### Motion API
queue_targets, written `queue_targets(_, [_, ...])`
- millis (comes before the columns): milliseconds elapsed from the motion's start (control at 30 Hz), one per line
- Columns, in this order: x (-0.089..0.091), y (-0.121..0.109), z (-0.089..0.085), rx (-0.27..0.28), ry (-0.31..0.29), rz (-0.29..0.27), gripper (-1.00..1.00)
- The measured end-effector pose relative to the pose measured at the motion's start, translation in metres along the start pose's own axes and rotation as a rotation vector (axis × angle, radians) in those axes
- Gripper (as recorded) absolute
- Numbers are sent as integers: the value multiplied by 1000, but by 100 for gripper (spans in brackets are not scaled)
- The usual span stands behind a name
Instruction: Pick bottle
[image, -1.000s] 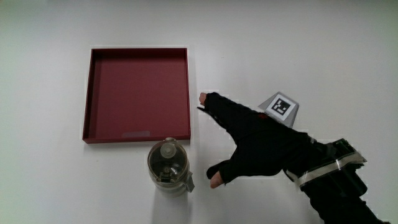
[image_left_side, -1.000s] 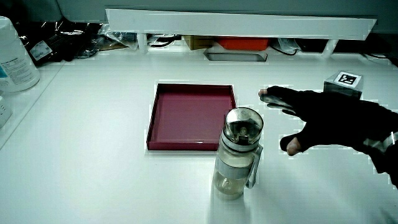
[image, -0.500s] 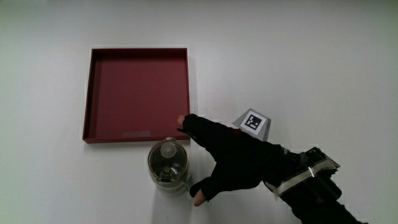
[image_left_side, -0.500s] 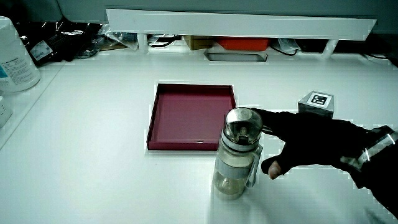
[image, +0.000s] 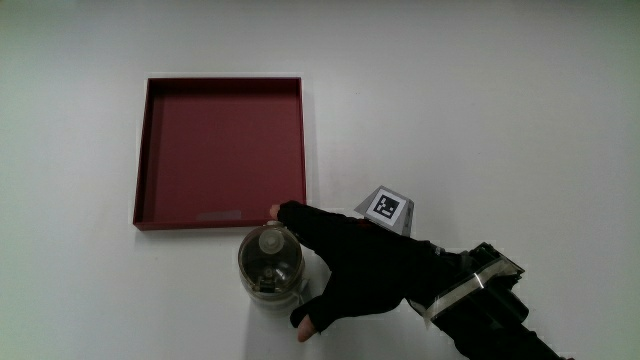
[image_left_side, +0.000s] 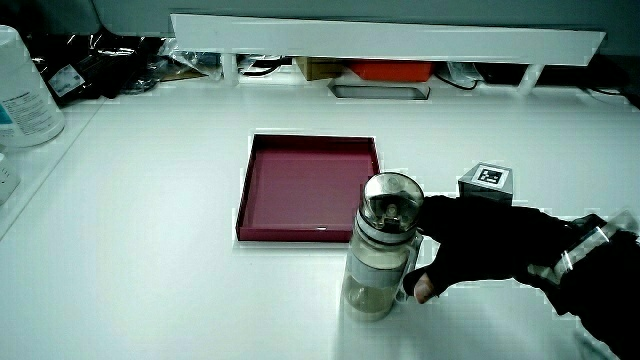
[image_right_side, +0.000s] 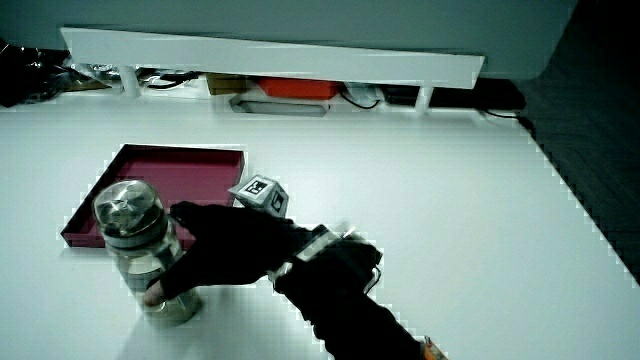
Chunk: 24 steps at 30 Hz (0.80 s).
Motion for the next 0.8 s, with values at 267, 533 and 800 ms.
queue_targets(267, [4, 1, 2, 49, 25, 33, 23])
queue_targets(533, [4, 5, -1, 80, 37, 66, 50])
queue_targets(800, [6, 5, -3, 119, 36, 95, 77])
